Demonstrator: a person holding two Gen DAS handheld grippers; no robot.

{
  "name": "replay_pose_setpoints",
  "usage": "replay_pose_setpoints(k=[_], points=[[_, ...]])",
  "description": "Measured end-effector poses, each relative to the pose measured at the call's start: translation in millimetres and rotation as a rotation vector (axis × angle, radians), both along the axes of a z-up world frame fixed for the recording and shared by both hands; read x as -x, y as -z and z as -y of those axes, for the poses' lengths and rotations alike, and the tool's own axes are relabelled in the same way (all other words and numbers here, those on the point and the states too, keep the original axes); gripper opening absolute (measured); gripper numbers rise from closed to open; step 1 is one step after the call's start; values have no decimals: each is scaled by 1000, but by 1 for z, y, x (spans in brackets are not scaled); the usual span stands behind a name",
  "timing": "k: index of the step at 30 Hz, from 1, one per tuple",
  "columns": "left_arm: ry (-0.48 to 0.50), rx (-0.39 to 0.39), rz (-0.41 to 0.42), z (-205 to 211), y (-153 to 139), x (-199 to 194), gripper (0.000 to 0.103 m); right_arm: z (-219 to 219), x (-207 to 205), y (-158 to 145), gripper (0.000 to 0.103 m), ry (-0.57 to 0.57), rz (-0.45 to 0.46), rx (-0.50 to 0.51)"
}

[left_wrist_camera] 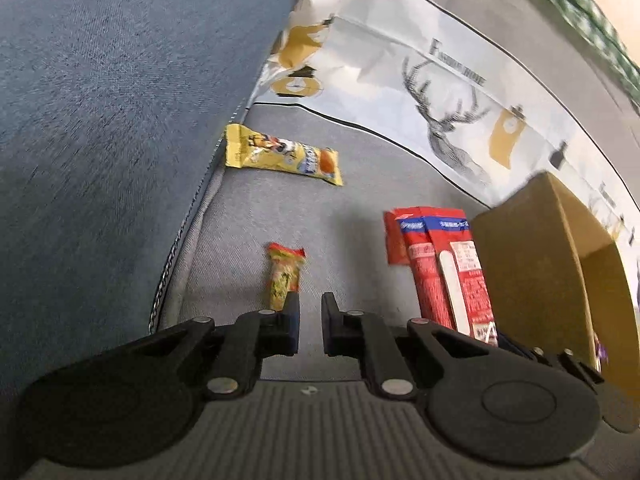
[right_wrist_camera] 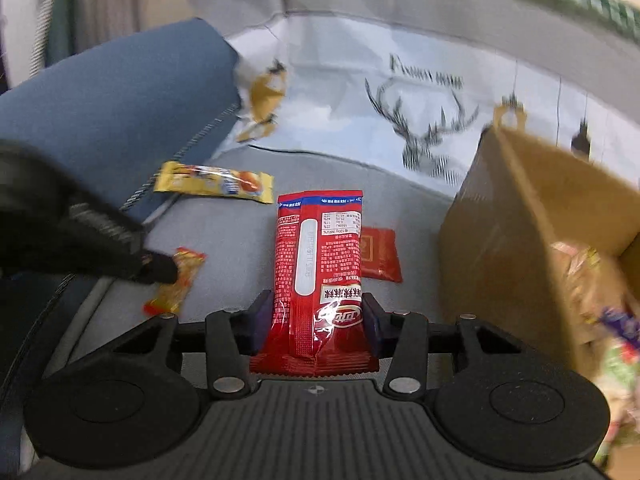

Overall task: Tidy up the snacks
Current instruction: 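Grasp the small gold bar with the left tool while the right tool grasps the red wafer pack, then lift both held snacks up from the sofa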

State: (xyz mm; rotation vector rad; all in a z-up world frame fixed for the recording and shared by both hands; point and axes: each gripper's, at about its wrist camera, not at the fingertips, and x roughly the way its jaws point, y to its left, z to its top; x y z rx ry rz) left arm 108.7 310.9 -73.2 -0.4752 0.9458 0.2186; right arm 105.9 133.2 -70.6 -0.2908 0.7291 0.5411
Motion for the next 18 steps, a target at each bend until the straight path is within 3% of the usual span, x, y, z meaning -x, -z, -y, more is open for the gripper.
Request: replay_pose_setpoints(k=[5,11,18], points=[[49,-36,0,11,-4,16,10,21,40,-10,48,-44,-65,-14],[36,-14,19,8,-9,33,10,42,80,-2,48,-67,-142,-34],[23,-25,-4,7,-5,28,10,44,90,24,49,-95,-173,-8]])
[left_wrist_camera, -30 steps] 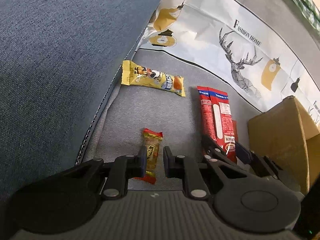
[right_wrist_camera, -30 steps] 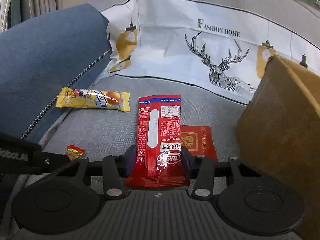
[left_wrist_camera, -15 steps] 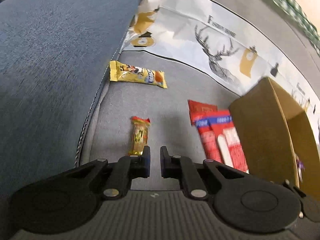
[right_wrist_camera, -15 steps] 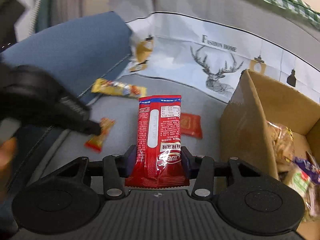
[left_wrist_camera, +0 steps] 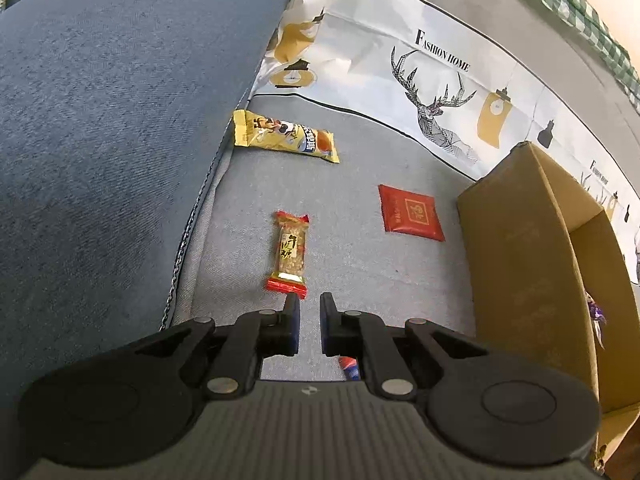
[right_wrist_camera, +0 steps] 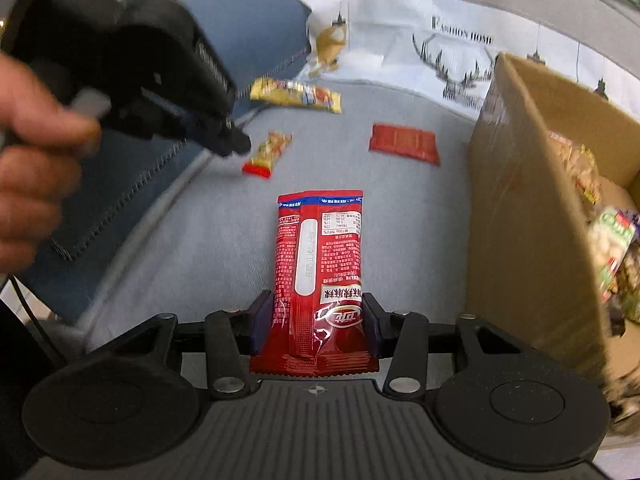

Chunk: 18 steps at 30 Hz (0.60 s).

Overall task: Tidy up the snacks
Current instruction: 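Lift both held snacks up from the sofa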

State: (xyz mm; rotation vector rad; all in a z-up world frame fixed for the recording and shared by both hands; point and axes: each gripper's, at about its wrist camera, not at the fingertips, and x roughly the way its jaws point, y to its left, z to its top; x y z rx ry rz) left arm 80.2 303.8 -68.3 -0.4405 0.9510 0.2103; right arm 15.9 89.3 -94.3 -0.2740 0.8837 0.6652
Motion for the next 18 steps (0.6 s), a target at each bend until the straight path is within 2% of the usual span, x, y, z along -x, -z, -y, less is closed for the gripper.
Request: replay_pose_setpoints(k=[5,6,7,8,10,18], points=[[3,-79,-3,6,3,-14,16,-2,-8,6,53,-13,-3,-6],[8,-96,-7,7,4,-19,16,-3,-9,5,59,-18,7,-9],[13,-109,-10,9,6,-23,20,-4,-10,5,66,-21,15,-12],[17,-124,-13,12,7,-28,23,-3,-10,5,68,-23,16,-17],[20,-162,-21,14,11,-36,40,-5,-11,6,70,-27,10,-24],[29,-204,-73,22,25,-59,41,-11,-25,18,73,-17,-43,-16]])
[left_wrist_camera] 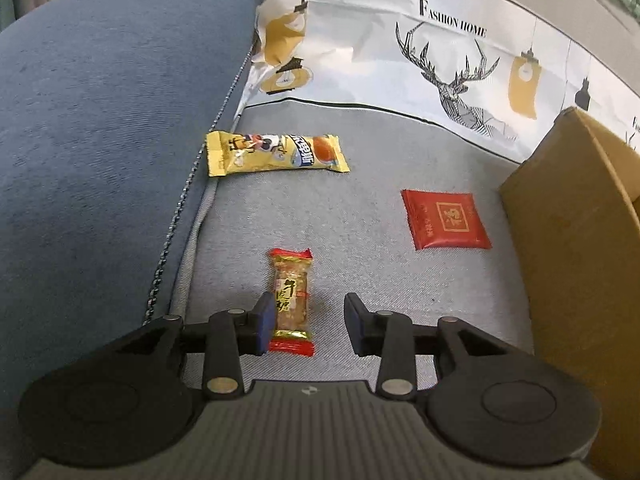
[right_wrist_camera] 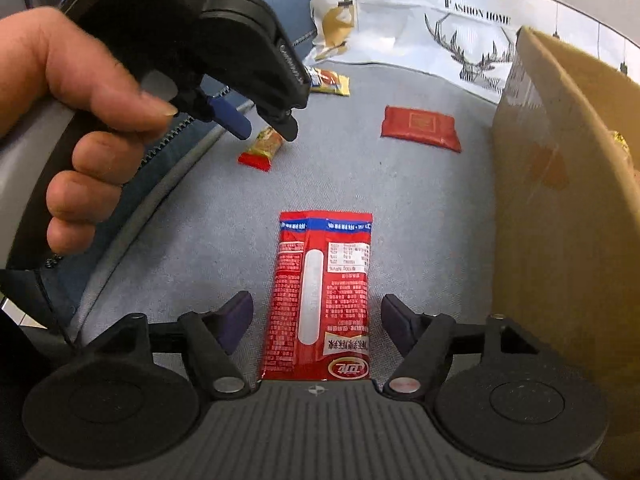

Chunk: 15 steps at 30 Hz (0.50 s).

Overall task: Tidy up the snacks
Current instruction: 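Lift both held snacks up from the sofa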

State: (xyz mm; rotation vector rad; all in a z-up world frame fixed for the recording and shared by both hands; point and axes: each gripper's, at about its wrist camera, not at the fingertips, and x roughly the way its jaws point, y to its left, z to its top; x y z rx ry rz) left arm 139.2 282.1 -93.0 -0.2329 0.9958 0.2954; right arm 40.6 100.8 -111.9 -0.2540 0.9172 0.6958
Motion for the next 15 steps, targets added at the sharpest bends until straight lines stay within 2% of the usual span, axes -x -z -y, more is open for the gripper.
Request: replay_pose_setpoints(k=[6,8,9,11,15], points=[[-5,-41,-41,3,7,-6,41,-2,1,2,72,-9,3,11],[-3,-45,-53,3,9,-5,41,-3,2,2,65,-13,17,18],[-1,-45,-60,2,10,-4,41,-3,3,2,59,-20,25,18],[1,-43,-66,1,11,-3,29,-2,5,0,52,-24,37,17],[15,-51,-53,1,8,3,20,1,7,-3,49,-14,48,8]])
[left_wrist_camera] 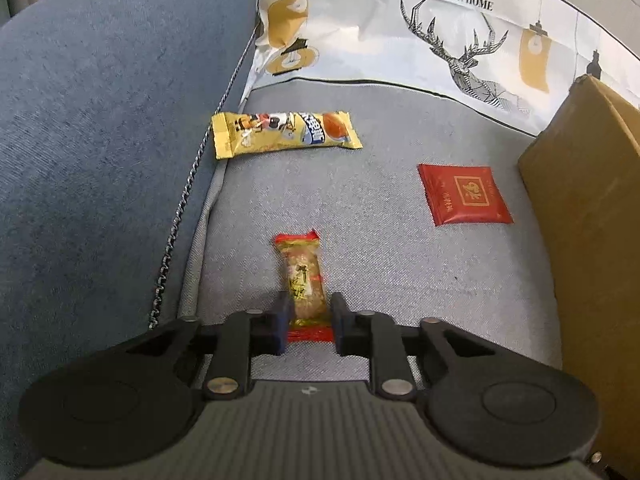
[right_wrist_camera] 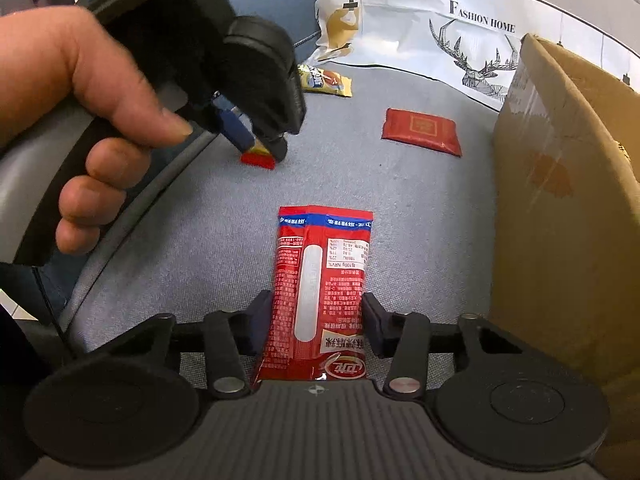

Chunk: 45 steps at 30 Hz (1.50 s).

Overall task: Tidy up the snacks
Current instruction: 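Lift both held snacks up from the sofa, then carry both held snacks over the open cardboard box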

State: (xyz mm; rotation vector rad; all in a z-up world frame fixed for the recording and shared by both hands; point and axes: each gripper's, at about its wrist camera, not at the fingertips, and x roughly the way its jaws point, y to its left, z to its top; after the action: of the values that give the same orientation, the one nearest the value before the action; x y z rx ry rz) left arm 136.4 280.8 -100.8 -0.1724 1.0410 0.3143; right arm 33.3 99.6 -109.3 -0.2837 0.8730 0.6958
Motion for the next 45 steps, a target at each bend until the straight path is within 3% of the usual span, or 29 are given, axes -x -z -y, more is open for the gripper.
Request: replay_pose_setpoints(k=[2,3,9,11,15,18,19,21,27,33,35,36,37,45], points=[[10,14,14,1,-4,4,18,3,0,-2,49,13,13,-3],[16,21,20,2,-5,7,12,4,0,-4,48,24,19,-5],[32,42,17,3,-9,17,11,14,-3,-6,48,95,25,11],[19,71,26,-1,-10,19,13,16,-4,-6,48,111,27,20],[-19,88,55,-8,-13,20,27,19,-6,-8,48,97,-17,-21],[-38,113,68,-11,-13,17,28,15,-7,-7,49,80,-36,-41],[-39,115,66,-10,-12,15,34,14,-7,-6,49,73,-45,-43],[-34,109,58,-8,-10,11,39,10,-7,-4,50,65,-54,-38],[-26,55,3,1,2,-4,40,3,-7,-2,53,45,-46,-18],[-11,19,-20,11,8,-12,39,4,-11,2,57,46,-59,-14],[2,0,-22,14,9,-13,33,3,-10,2,57,42,-52,-8],[6,-5,-21,14,9,-13,21,3,-10,2,57,40,-48,-6],[8,-6,-18,14,9,-12,19,3,-9,2,57,38,-46,-4],[30,2,58,14,-9,5,18,7,-6,-4,48,45,2,-38]])
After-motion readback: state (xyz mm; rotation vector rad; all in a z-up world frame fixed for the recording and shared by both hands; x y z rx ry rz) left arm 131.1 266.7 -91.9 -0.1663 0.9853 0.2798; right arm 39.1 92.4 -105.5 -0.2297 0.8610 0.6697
